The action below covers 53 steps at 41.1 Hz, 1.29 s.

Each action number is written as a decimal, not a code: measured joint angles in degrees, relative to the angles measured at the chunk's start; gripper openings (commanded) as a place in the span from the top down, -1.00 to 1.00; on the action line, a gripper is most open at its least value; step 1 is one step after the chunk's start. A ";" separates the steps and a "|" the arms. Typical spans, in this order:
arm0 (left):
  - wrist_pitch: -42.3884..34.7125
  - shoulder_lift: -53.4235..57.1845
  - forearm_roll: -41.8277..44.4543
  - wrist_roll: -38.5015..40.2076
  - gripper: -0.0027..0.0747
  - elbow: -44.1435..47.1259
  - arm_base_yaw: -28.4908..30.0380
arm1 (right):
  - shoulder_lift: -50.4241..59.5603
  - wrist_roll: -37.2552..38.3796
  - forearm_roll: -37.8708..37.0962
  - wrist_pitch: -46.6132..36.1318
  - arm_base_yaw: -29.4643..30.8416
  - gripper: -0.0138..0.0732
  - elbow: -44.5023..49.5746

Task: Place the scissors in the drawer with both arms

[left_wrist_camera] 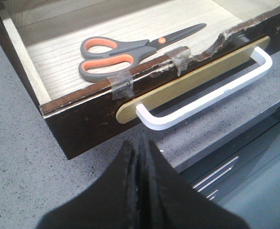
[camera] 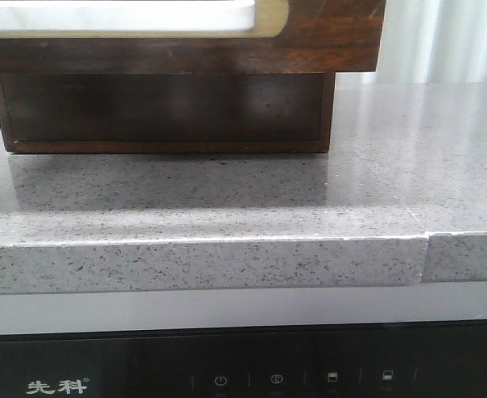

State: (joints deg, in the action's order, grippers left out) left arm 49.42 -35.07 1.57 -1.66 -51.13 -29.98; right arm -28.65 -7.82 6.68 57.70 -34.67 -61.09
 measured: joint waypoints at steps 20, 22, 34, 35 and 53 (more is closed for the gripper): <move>-6.80 10.84 0.40 0.00 0.98 10.07 11.35 | 0.00 0.00 -0.10 0.00 0.00 0.84 0.00; -9.59 13.53 0.39 0.00 0.98 13.29 14.03 | 0.00 0.00 -0.10 0.00 0.00 0.84 0.00; -24.23 29.35 -2.98 0.00 0.98 34.87 26.07 | 0.00 0.00 -0.10 0.00 0.00 0.84 0.00; -26.11 30.61 -3.34 0.00 0.98 36.83 26.66 | 0.00 0.00 -0.10 0.00 0.00 0.84 0.00; -47.63 35.22 -4.56 0.00 0.98 51.37 28.04 | 0.00 0.00 -0.10 0.00 0.00 0.84 0.00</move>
State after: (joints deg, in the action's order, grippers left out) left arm 1.80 0.15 -2.99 -1.66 0.24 -1.95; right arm -28.65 -7.82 6.58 57.70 -34.67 -61.09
